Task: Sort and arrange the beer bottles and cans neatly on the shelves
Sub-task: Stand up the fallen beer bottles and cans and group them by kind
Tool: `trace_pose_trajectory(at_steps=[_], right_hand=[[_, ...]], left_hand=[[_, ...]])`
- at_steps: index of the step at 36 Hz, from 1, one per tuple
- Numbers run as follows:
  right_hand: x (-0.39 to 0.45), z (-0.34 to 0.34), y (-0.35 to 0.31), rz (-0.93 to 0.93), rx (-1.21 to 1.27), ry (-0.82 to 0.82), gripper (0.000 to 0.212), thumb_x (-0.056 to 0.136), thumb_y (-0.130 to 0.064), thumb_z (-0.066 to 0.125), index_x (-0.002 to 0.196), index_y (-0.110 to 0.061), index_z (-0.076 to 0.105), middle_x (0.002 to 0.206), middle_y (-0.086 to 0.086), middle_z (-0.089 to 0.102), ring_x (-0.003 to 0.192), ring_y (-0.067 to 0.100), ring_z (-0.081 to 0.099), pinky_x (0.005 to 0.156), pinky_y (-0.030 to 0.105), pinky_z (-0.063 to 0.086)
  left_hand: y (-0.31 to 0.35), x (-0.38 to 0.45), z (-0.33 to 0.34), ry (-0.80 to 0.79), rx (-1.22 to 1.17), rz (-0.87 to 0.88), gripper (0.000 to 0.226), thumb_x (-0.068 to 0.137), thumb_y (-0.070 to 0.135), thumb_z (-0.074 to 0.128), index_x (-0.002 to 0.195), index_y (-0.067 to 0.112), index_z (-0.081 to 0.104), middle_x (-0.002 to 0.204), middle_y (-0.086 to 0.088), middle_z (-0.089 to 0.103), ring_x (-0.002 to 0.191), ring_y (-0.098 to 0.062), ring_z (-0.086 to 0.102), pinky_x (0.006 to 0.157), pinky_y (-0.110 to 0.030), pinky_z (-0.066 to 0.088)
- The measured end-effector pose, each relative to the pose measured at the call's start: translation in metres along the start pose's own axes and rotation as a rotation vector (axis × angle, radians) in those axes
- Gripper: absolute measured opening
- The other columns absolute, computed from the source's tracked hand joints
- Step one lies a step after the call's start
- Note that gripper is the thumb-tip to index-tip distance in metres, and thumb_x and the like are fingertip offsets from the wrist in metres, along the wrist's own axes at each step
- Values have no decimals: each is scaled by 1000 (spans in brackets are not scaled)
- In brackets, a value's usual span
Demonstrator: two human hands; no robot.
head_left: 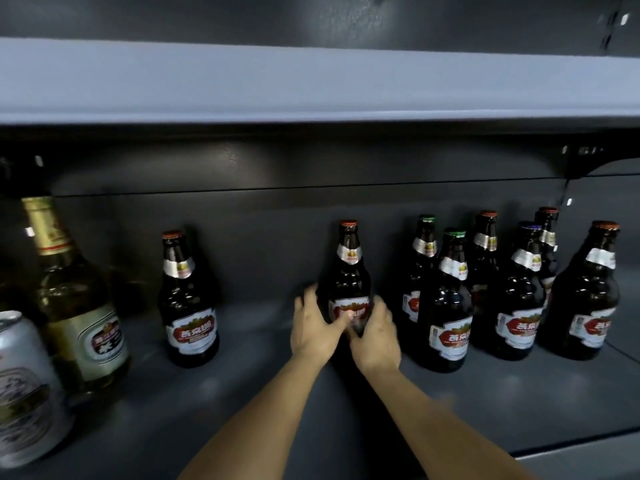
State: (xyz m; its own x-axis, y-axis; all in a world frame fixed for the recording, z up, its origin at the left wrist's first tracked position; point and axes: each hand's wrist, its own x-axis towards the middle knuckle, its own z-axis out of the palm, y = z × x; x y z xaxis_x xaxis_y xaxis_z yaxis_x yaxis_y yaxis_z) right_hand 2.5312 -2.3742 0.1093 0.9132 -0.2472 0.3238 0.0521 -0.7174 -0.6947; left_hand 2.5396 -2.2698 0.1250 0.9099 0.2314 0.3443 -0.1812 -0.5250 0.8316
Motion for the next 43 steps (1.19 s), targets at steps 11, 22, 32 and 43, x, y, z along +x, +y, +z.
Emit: trace_pose_trajectory(at_steps=[11,22,32,43], right_hand=[[-40,34,-63,-350,9,318,52,73,-5,69,123,-11,56,115,6,61,105,29,55,90,42,38],[-71,80,-106,-383,-83,-187,45,93,-22,51,136,-23,41,133,-5,50,125,18,43,100,34,32],[-68,64,-95,-327,3,-320,76,89,-46,63,149,-18,26,147,-2,39,135,19,35,107,35,28],[-73,1,-48,-186,125,-172,68,75,-41,69,132,-23,37,124,-4,56,116,19,52,90,41,48]], left_hand=[[-31,-1,-110,824,290,214,74,71,47,62,134,12,45,134,-17,49,127,-31,38,112,-51,23],[-97,20,-170,359,-173,-282,86,68,32,86,138,13,39,134,-11,53,124,-30,51,105,-42,42],[-64,-1,-151,316,-139,-248,61,65,34,88,110,19,50,98,6,60,90,-18,58,77,-29,44],[-2,-44,-67,119,-304,-140,63,54,40,89,106,29,55,108,6,51,100,-14,58,88,-40,54]])
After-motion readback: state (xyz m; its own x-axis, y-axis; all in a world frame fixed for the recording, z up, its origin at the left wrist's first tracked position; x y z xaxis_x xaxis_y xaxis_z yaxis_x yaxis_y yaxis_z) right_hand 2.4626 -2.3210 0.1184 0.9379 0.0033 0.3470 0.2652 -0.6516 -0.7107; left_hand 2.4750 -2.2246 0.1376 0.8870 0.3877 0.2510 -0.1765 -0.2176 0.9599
